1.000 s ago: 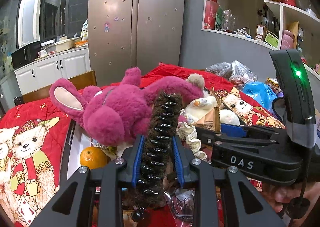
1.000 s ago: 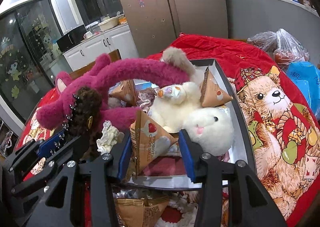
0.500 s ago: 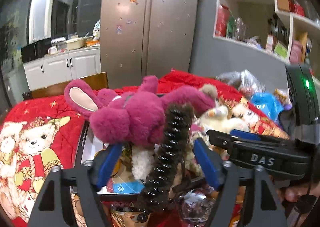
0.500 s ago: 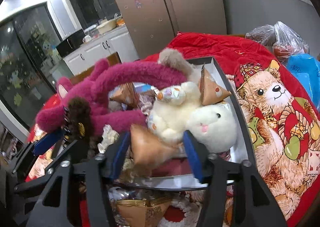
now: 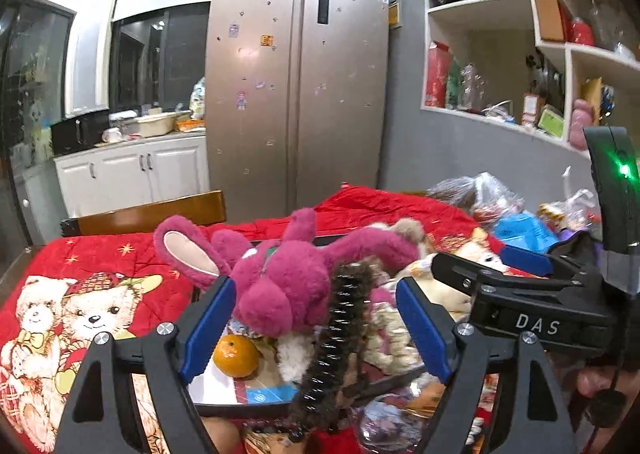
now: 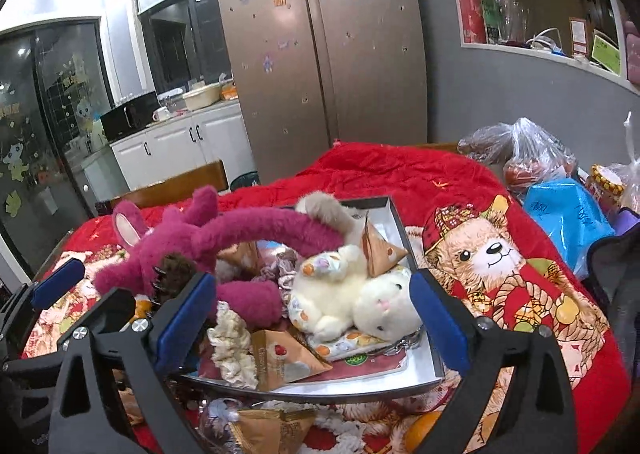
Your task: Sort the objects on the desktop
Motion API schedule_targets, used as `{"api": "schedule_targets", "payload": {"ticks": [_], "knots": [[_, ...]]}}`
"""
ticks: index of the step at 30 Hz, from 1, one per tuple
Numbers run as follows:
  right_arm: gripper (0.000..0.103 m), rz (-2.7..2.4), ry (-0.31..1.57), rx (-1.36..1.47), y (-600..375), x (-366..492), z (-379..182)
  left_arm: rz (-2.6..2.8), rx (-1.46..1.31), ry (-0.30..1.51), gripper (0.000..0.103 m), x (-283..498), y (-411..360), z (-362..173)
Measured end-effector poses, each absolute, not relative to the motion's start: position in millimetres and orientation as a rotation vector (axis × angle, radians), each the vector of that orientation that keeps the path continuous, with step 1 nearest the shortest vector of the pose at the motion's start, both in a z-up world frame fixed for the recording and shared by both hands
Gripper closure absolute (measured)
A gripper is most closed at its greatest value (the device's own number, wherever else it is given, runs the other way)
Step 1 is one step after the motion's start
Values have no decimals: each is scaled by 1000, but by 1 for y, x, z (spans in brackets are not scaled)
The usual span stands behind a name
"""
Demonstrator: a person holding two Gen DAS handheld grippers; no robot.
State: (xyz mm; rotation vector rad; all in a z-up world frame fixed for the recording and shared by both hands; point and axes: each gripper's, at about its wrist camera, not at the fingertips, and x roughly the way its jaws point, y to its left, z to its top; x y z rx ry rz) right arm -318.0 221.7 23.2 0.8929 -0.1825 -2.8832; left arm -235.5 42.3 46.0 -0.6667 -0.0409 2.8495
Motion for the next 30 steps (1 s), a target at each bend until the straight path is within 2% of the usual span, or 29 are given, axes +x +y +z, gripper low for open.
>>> {"api": "schedule_targets", "payload": {"ticks": [5,10,13,15,21,25,30], "knots": [[4,-2928,-152,802,218,-284,57,2836,-630,-104,19,-208,31,70],[0,-2901,-212,673,216,-230,91,2880,-559,-59,19,-164,18,93],[0,-2867,-223,622,215,-199,101,2897,-517,-103,15,-137,5,100],[0,-2871,-220,606,213,-179,104,2904,-529,-98,10,-123,-1,100],[0,-2826,-194,536,204,-137,107,2970,-506,14,10,-96,-5,88],[0,-2855,-140,506,196,-135,99,2974,-534,-23,10,-95,-12,77],[0,-2855,-185,571,197,-148,68,2962,-575,-60,10,-111,-28,55]]}}
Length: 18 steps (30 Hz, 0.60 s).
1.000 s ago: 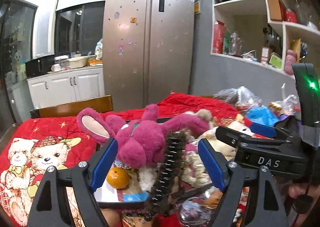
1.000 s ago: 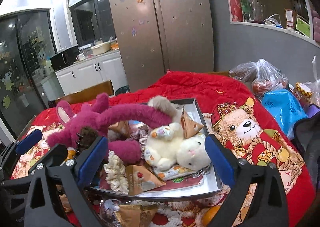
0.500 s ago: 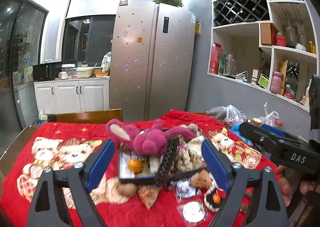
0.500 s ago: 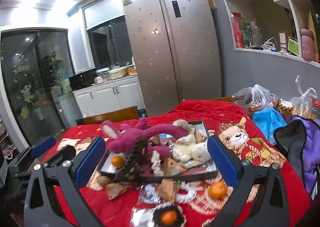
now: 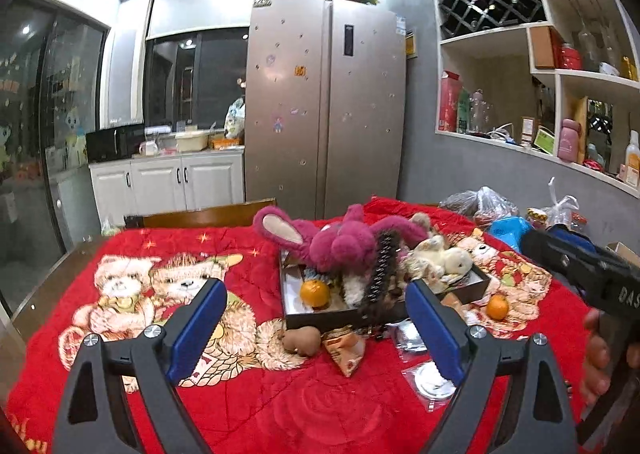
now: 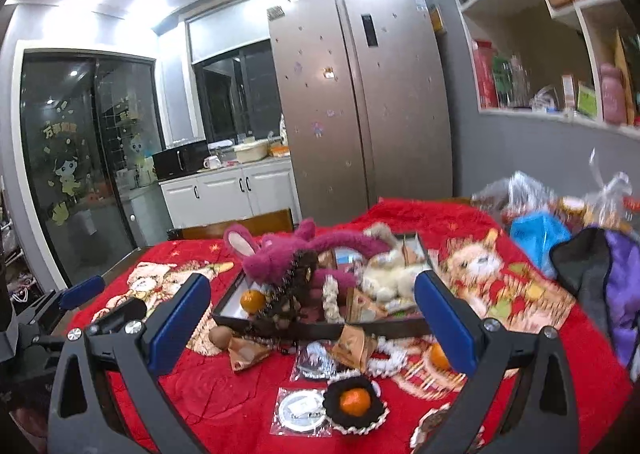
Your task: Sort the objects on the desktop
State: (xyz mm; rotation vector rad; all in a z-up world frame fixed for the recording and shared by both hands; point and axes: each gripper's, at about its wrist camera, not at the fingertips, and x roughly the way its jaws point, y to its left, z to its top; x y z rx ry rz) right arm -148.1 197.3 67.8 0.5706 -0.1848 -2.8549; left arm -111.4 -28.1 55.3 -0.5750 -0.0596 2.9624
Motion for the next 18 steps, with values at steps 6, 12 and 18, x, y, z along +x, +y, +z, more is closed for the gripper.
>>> {"api": "schedule_targets", "payload": {"ticks": [6,12,18], "knots": [[0,-2862,-198,672,205,-157,24,2947,-776,-119,10,-137,-47,21],[0,-2799,-192,756,200,-165,3,2972,-823,5,10,-150,-45,3],[0,-2717,-174,798,186,-168,-8,2986,-875,68,10,-167,-46,-8]]}}
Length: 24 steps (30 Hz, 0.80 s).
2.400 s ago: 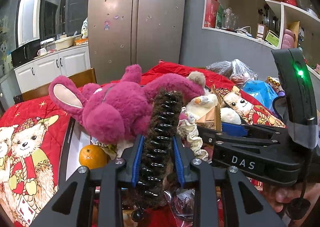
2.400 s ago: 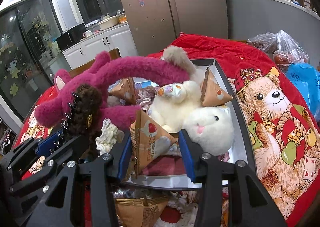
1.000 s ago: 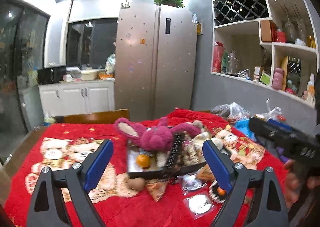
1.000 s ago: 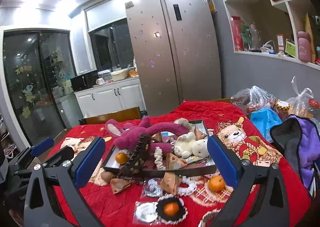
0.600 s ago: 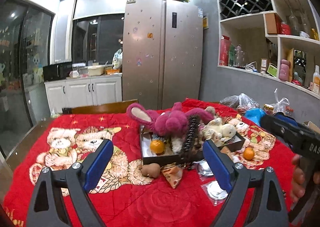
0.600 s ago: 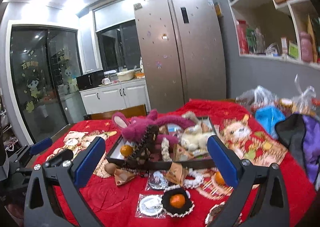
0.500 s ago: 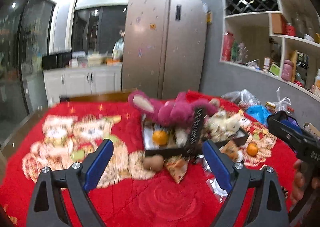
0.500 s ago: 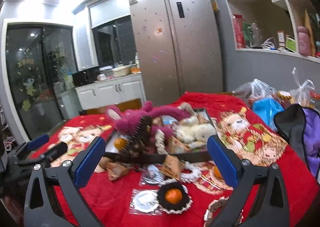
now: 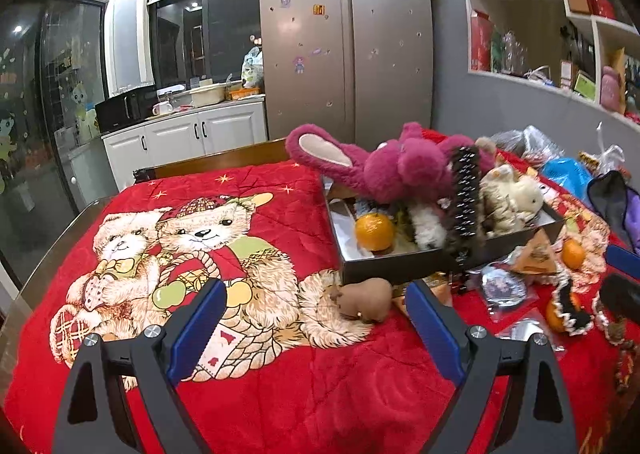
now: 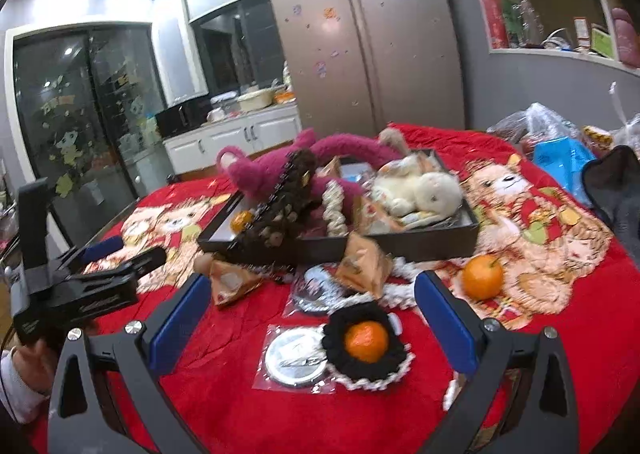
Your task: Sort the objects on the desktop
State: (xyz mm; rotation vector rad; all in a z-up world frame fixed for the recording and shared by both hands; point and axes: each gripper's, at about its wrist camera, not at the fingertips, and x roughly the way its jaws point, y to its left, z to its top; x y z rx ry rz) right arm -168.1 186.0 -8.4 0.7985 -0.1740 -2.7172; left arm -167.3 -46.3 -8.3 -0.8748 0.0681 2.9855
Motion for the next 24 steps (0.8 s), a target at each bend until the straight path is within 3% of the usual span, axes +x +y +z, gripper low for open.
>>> {"api": "schedule_targets", "payload": {"ticks": [10,16,24], "knots": [[0,-2644,-68,861,143,-184,-19,3010,-1044,159,10,-203,-45,-22],[0,-2593,5,924,108,-202,-28,2915,-1153,7,10,-217,-61,-31],[1,-2557,56,1025,83,-222,-43,2693,-1161,-12,9,-226,-62,-30]]}}
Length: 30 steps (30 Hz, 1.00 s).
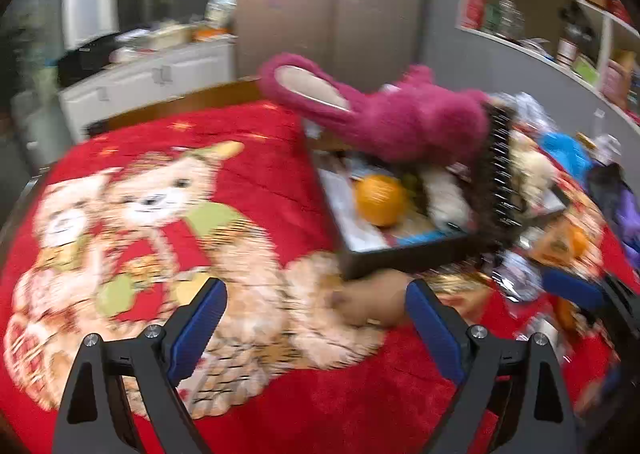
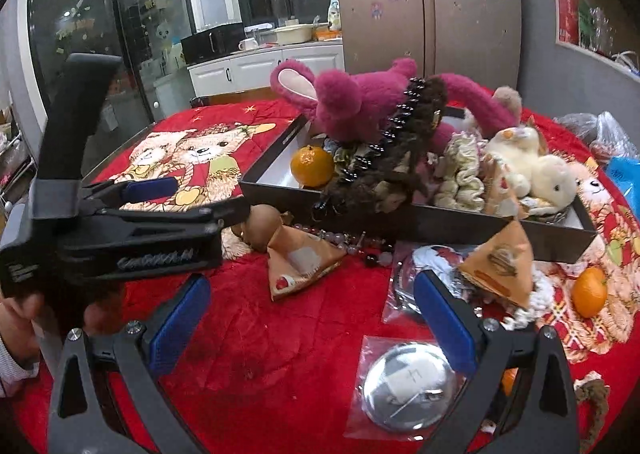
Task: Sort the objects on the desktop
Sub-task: 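Close the left tool on the brown egg-shaped toy while the right tool grasps the triangular snack pack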
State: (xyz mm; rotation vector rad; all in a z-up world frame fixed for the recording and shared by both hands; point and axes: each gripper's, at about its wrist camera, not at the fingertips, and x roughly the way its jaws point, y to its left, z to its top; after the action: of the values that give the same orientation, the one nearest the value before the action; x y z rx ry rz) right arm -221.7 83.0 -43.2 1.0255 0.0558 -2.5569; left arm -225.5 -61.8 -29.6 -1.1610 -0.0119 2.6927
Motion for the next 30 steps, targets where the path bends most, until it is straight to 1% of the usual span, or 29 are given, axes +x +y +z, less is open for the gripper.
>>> {"api": "schedule_targets", "payload": {"ticks": [2,4,5,10,12,16,17,18,19,20,21,22,24,25,27,28,29,30], "knots": [[1,-2560,82,1040,77,-226,-45,2648,-1172,-14,9,-229,-58,-32],[1,-2549,103,1072,70,-232,-49,2684,-1199,49,8,-234,-54,-37],[1,-2537,109,1089,66,-235,-51,2680,-1197,51,8,-235,-52,-39],[4,-2519,128,1162,54,-249,-60,2633,-1251,-19,8,-243,-57,-49],[13,-2505,132,1207,51,-254,-66,2618,-1278,-26,7,-246,-58,-53],[18,-2483,104,1255,52,-260,-72,2620,-1279,-21,7,-245,-56,-53],[22,-2490,109,1256,52,-260,-72,2620,-1277,-24,7,-245,-56,-53],[32,-2503,118,1257,51,-260,-72,2618,-1277,-30,8,-244,-56,-53],[39,-2514,127,1255,51,-259,-71,2615,-1273,-37,8,-245,-57,-52],[53,-2525,139,1248,50,-259,-70,2616,-1267,-45,9,-244,-58,-51],[63,-2521,144,1238,50,-256,-70,2613,-1263,-44,12,-244,-58,-51],[64,-2518,148,1235,49,-256,-70,2609,-1256,-40,14,-243,-57,-51],[68,-2515,150,1231,50,-255,-70,2601,-1243,-35,23,-240,-56,-49],[70,-2515,148,1227,51,-254,-69,2594,-1234,-33,25,-238,-55,-48],[75,-2513,139,1218,54,-251,-68,2581,-1225,-17,38,-235,-52,-47],[75,-2516,136,1213,57,-249,-67,2575,-1217,0,42,-233,-50,-47],[75,-2520,131,1207,59,-247,-66,2571,-1204,12,52,-233,-49,-47],[76,-2523,129,1198,62,-243,-64,2571,-1196,33,53,-229,-45,-46]]}}
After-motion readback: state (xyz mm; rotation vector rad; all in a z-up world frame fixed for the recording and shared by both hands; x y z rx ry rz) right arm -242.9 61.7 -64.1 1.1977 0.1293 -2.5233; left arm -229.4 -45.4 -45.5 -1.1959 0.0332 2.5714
